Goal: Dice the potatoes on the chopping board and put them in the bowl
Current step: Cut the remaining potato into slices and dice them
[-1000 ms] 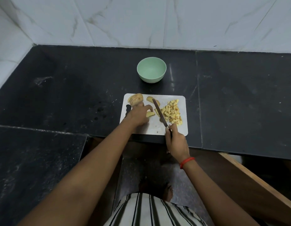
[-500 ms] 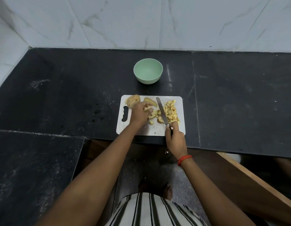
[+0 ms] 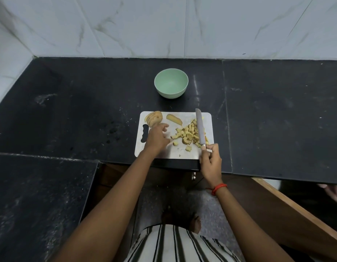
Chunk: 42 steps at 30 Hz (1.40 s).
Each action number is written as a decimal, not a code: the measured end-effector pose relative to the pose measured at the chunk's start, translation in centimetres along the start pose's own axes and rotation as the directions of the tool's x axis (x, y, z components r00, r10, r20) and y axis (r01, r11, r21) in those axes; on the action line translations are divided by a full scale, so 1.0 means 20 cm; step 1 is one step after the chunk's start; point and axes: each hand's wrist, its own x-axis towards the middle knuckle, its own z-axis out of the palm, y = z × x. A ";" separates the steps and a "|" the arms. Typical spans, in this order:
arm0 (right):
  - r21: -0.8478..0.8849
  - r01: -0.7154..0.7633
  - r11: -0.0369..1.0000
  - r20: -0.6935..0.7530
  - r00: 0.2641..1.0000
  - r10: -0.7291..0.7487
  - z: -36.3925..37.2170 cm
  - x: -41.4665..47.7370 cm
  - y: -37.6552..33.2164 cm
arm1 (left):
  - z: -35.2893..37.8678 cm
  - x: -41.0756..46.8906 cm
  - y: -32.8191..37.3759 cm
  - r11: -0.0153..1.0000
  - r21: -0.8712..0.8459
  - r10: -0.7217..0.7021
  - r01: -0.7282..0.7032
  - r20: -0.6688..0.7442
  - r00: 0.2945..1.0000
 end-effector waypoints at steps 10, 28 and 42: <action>0.053 -0.090 0.995 0.025 0.996 0.088 0.01 0.04 0.01 | 0.18 0.03 0.06 0.996 0.070 0.060 -0.060 0.012 0.998; 0.034 -0.083 0.996 0.008 0.997 0.083 0.01 0.03 -0.01 | -0.04 0.31 0.17 0.747 0.577 0.317 -0.331 0.130 0.940; 0.003 -0.074 0.997 0.013 0.997 0.074 0.01 0.03 0.00 | 0.00 0.29 0.03 0.622 0.621 0.556 -0.477 0.079 0.828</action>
